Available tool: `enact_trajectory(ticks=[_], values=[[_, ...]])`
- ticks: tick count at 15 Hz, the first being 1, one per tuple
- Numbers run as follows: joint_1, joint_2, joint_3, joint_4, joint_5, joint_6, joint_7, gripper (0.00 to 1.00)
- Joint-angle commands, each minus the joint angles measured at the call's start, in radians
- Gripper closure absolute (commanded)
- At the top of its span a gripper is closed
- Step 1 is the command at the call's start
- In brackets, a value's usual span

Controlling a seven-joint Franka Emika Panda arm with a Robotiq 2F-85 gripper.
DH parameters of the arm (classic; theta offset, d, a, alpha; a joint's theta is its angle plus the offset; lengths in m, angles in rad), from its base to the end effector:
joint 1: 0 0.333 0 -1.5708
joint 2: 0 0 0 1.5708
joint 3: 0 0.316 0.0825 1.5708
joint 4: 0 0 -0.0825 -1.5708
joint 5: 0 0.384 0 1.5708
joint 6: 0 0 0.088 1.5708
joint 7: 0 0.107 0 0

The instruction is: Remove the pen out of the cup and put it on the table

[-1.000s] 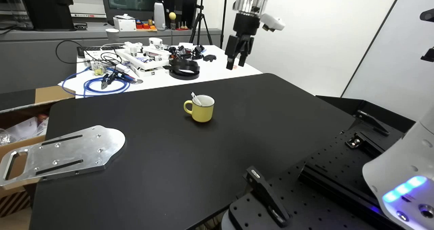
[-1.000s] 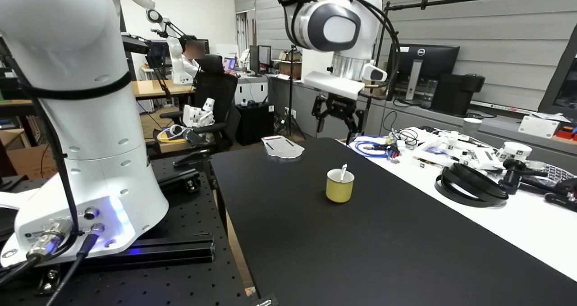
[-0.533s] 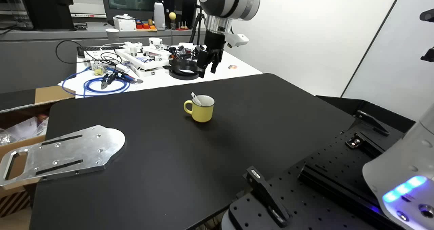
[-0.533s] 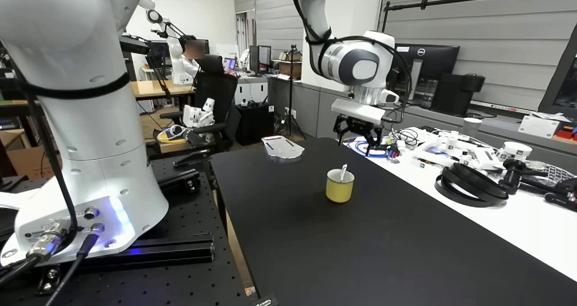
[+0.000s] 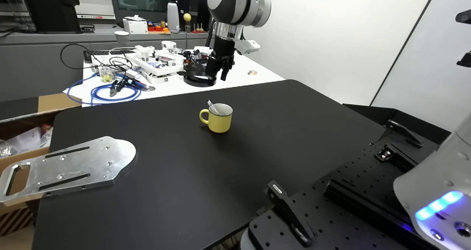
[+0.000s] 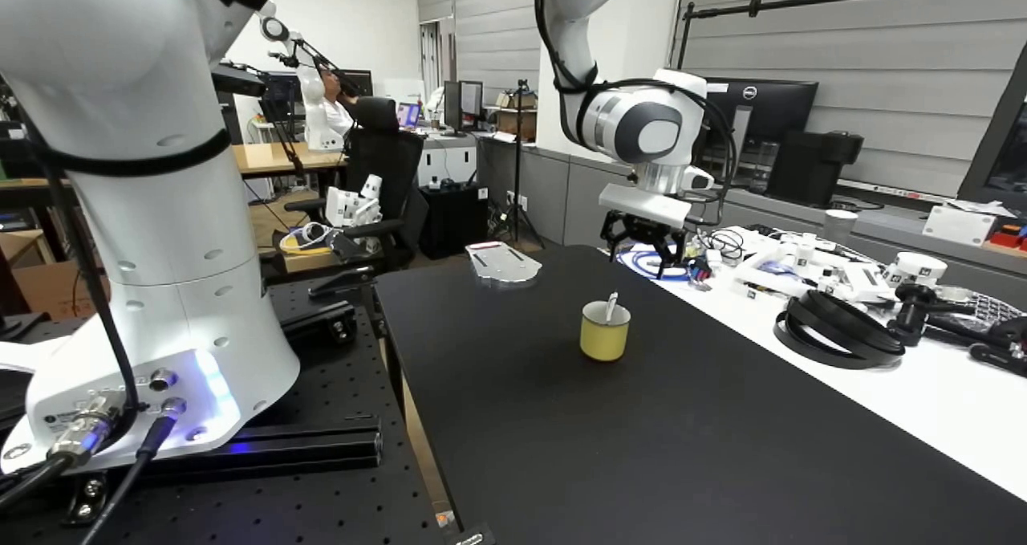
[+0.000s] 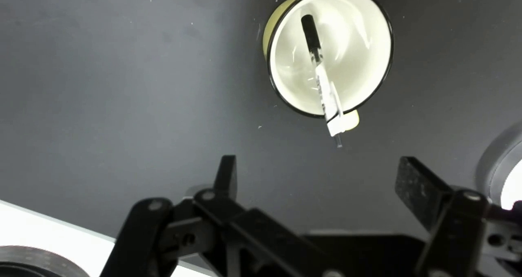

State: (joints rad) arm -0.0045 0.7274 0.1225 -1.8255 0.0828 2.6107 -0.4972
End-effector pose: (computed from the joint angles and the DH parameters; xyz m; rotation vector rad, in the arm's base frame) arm 0.6446 0.0702 0.1417 -2.9296 -0.7663 -0.1257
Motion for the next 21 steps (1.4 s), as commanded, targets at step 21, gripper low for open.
enact_trajectory(ticks=[21], values=[[0.04,0.017,-0.022,0.066,-0.136,-0.066,0.154,0.0]])
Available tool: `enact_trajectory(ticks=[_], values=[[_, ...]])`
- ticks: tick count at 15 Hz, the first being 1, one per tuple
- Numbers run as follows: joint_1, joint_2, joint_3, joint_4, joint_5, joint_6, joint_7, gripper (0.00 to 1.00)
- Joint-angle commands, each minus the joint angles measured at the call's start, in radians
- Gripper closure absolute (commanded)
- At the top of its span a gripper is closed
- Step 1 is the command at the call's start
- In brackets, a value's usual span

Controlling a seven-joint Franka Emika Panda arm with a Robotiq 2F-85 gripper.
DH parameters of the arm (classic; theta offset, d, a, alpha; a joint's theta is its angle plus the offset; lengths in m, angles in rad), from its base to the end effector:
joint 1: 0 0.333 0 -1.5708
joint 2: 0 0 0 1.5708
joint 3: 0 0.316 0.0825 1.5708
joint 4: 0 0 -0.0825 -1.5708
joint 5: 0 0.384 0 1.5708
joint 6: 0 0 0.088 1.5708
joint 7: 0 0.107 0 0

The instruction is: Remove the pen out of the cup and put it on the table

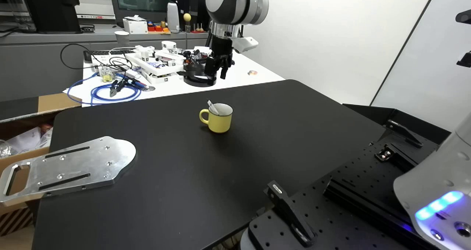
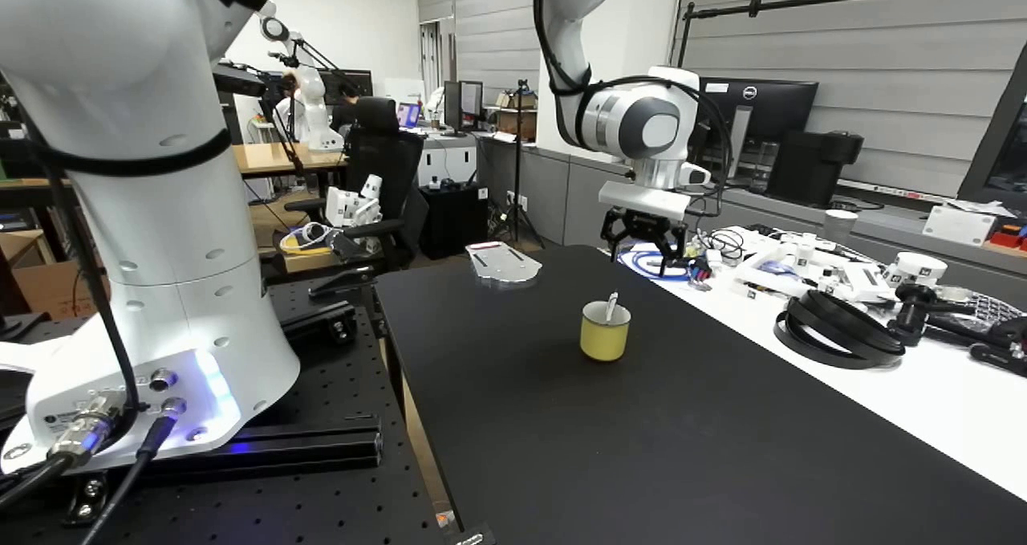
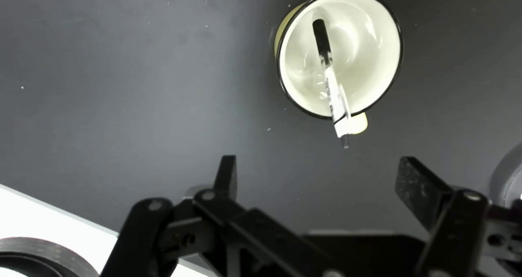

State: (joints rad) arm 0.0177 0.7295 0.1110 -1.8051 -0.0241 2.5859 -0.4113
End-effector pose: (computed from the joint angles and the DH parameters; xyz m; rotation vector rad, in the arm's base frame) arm 0.6481 0.0798 0.1454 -2.9808 -0.8090 -0.0986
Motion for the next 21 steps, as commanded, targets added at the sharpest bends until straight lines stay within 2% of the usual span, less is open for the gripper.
enact_trajectory(ticks=[1,8,21], values=[[0.023,0.02,-0.012,0.052,-0.029,-0.05,0.078,0.0],[0.058,0.081,-0.023,0.106,-0.026,-0.037,0.162,0.0],[0.094,0.183,-0.035,0.194,-0.024,-0.05,0.236,0.0]])
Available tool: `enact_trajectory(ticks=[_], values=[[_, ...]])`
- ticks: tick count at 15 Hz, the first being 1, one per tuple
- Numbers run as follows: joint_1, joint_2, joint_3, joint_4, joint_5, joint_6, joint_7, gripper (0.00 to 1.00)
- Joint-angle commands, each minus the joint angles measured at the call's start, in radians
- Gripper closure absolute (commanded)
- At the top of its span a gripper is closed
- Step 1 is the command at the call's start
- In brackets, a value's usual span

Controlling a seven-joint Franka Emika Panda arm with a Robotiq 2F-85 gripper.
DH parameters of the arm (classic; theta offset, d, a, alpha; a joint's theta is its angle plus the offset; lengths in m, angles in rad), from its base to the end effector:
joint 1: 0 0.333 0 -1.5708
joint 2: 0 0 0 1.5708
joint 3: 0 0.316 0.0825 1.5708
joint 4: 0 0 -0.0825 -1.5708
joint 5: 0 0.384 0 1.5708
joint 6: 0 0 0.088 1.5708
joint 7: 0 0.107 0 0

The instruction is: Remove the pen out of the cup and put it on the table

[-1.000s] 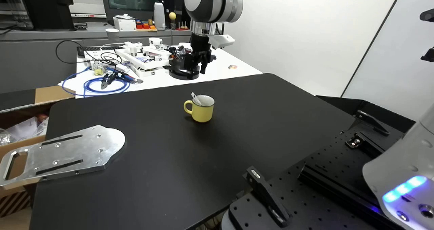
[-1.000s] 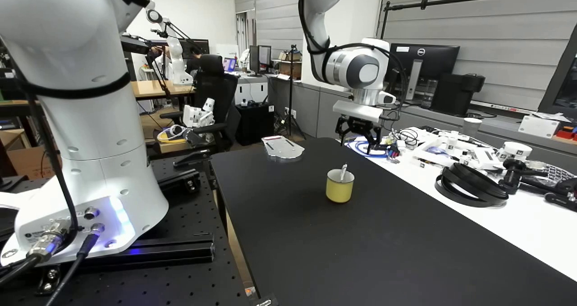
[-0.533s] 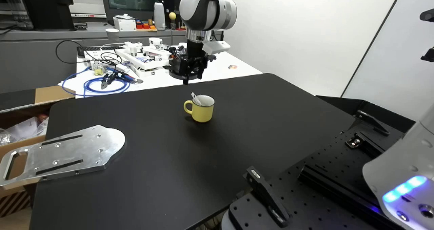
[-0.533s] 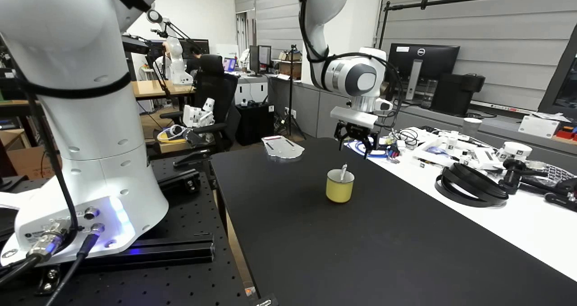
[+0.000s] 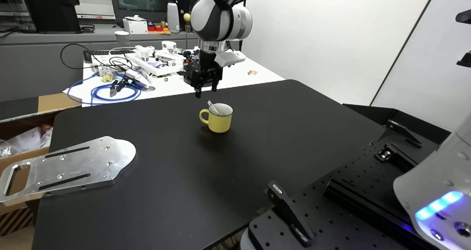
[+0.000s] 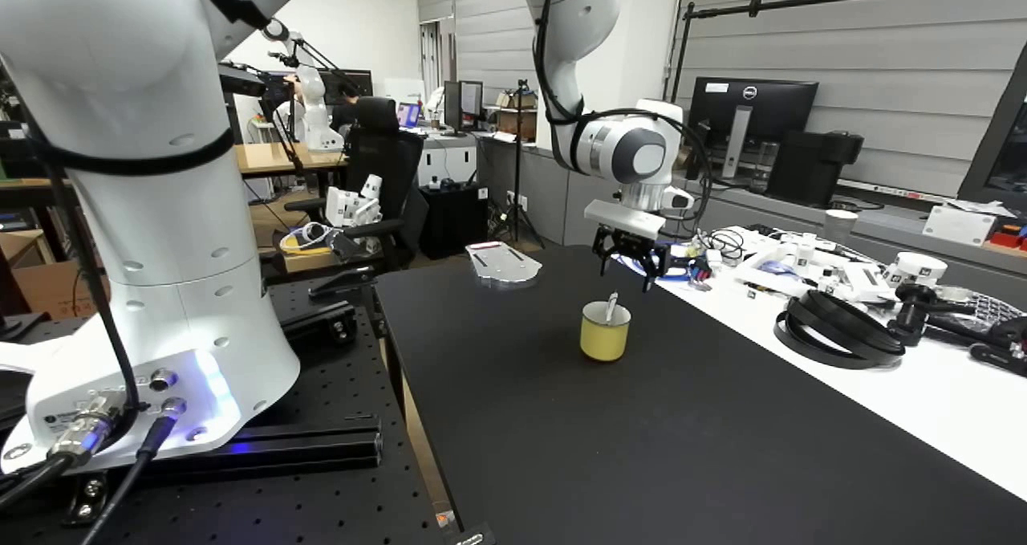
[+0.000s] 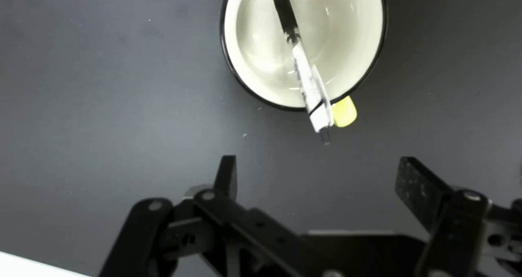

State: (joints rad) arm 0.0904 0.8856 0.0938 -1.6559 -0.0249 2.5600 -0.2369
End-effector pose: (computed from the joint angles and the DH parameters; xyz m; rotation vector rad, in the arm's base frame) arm 0.6621 0.1178 0.0955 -3.0201 -0.6227 -0.0369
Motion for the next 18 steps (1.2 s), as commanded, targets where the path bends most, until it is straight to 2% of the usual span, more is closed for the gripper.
enact_trajectory(ticks=[1,18], values=[[0.026,0.031,-0.021,0.048,-0.024,-0.025,0.067,0.0],[0.061,0.045,-0.045,0.04,-0.033,-0.022,0.11,0.0]])
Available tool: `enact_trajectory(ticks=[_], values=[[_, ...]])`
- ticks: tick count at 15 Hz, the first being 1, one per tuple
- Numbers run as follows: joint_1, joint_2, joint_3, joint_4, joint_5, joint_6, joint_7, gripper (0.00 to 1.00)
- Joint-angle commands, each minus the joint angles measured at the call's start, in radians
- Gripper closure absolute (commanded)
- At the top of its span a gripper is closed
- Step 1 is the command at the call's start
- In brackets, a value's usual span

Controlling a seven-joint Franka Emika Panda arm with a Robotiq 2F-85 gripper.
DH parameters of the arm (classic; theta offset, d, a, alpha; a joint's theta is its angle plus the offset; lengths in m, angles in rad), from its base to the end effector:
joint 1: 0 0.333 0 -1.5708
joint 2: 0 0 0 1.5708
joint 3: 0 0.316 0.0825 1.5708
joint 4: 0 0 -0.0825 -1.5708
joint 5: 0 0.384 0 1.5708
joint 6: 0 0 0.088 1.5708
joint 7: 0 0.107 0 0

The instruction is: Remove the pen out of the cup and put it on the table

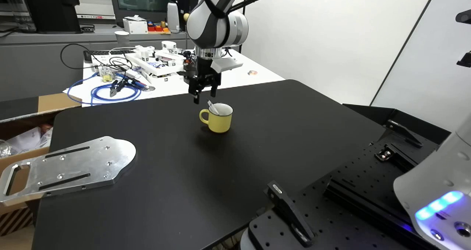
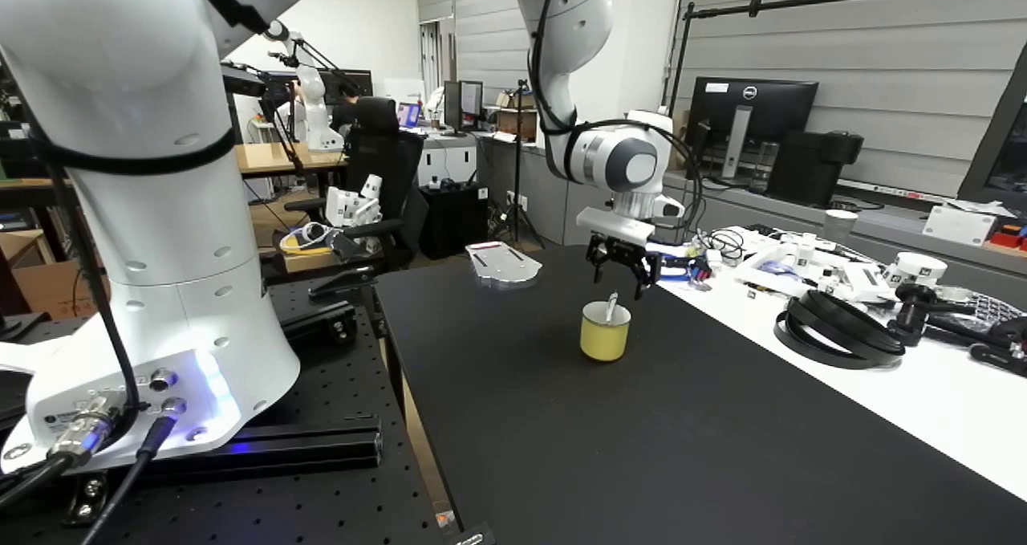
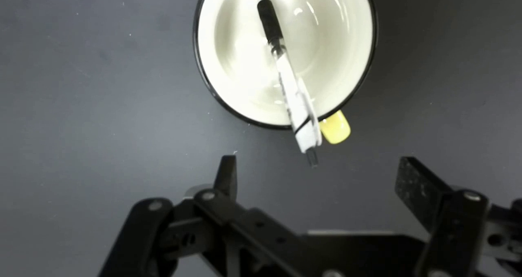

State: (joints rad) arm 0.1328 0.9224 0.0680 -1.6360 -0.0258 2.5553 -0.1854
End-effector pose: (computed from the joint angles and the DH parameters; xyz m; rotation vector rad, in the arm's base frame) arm 0.6574 0.1300 0.0768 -3.0456 -0.5871 0.0018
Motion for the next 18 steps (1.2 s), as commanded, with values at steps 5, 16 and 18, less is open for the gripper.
enact_trajectory(ticks=[5,16,18], values=[[0.043,0.006,-0.045,0.014,-0.064,-0.008,0.082,0.0],[0.045,0.003,-0.041,0.008,-0.062,-0.015,0.09,0.0],[0.044,0.0,-0.04,0.003,-0.061,-0.012,0.09,0.0]])
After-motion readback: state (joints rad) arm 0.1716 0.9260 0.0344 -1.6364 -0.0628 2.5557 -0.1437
